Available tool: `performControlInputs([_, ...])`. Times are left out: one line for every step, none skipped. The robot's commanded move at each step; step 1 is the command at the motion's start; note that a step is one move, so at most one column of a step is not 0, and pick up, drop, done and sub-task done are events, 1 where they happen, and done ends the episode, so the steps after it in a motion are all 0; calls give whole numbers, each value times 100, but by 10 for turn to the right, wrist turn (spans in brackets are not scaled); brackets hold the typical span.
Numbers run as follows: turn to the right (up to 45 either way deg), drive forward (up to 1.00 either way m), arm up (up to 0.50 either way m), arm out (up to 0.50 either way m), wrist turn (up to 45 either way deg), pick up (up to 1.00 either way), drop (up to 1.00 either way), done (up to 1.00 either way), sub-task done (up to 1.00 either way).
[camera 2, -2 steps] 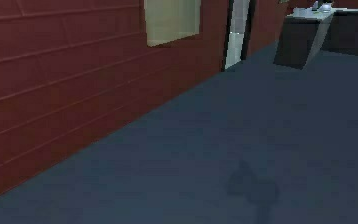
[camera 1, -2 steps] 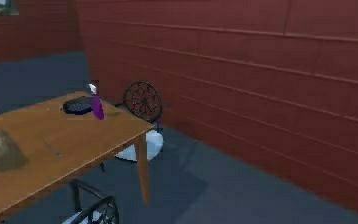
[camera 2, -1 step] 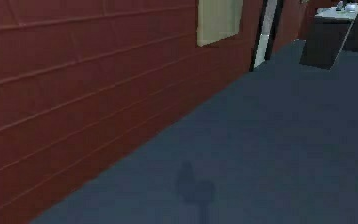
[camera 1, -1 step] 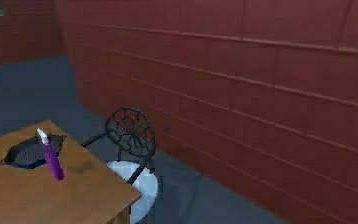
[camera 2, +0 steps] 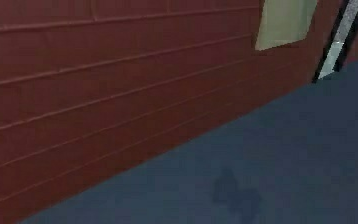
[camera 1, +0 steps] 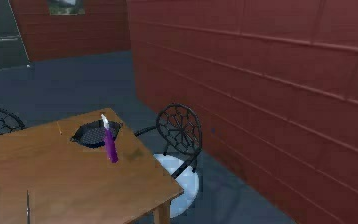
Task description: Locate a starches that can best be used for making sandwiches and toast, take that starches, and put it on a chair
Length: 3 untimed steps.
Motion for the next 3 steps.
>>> performControlInputs([0, 25, 0, 0, 0, 0, 0, 0, 0])
performControlInputs([-450, 0, 0, 0, 0, 0, 0, 0, 0])
performControlInputs([-450, 0, 0, 0, 0, 0, 0, 0, 0])
